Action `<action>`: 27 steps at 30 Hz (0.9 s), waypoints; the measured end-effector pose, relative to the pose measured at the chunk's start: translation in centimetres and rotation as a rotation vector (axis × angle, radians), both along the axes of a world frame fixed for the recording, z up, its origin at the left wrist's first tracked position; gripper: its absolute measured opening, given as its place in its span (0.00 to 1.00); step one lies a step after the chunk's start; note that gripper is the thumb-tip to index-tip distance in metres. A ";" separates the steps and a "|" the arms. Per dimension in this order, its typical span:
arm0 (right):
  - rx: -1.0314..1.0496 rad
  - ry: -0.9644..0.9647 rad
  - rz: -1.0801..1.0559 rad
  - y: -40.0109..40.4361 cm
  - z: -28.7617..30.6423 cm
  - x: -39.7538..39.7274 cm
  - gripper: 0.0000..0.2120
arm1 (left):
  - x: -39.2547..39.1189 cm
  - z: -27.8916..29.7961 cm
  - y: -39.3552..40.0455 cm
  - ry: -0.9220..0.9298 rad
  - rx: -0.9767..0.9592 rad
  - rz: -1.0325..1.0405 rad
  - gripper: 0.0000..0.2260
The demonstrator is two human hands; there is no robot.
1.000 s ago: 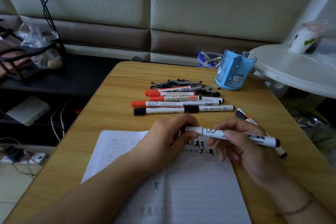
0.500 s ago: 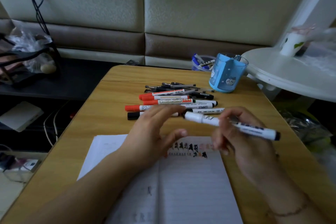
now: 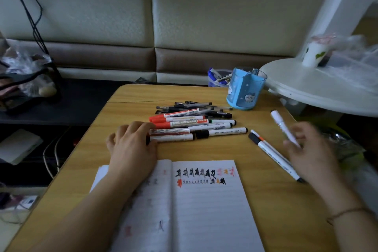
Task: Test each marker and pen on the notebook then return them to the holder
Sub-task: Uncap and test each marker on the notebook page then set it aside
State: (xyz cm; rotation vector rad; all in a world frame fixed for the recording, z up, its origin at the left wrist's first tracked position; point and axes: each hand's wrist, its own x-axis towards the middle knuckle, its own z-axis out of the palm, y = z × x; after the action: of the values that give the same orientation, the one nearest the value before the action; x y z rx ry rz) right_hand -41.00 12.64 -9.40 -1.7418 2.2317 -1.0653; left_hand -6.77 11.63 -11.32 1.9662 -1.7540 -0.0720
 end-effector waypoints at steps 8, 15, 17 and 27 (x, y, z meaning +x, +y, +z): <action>0.103 0.130 0.029 -0.5 -0.9 0.1 0.08 | -0.2 0.0 -0.1 -0.052 0.014 -0.030 0.15; -0.222 0.129 0.045 0.3 0.2 1.5 0.13 | 0.0 0.6 0.3 -0.198 -0.003 -0.131 0.17; -0.262 0.107 0.086 0.5 0.3 2.0 0.16 | 0.0 0.5 0.3 -0.220 -0.061 -0.163 0.16; -0.378 0.046 0.189 1.2 0.6 3.3 0.17 | 0.0 -0.2 0.1 -0.188 -0.136 -0.236 0.09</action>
State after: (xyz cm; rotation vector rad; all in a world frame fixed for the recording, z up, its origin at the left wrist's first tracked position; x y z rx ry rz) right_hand -37.68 13.86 -8.80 -2.0881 1.9323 -1.4887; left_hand -6.73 11.77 -11.50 1.7095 -2.0490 0.1525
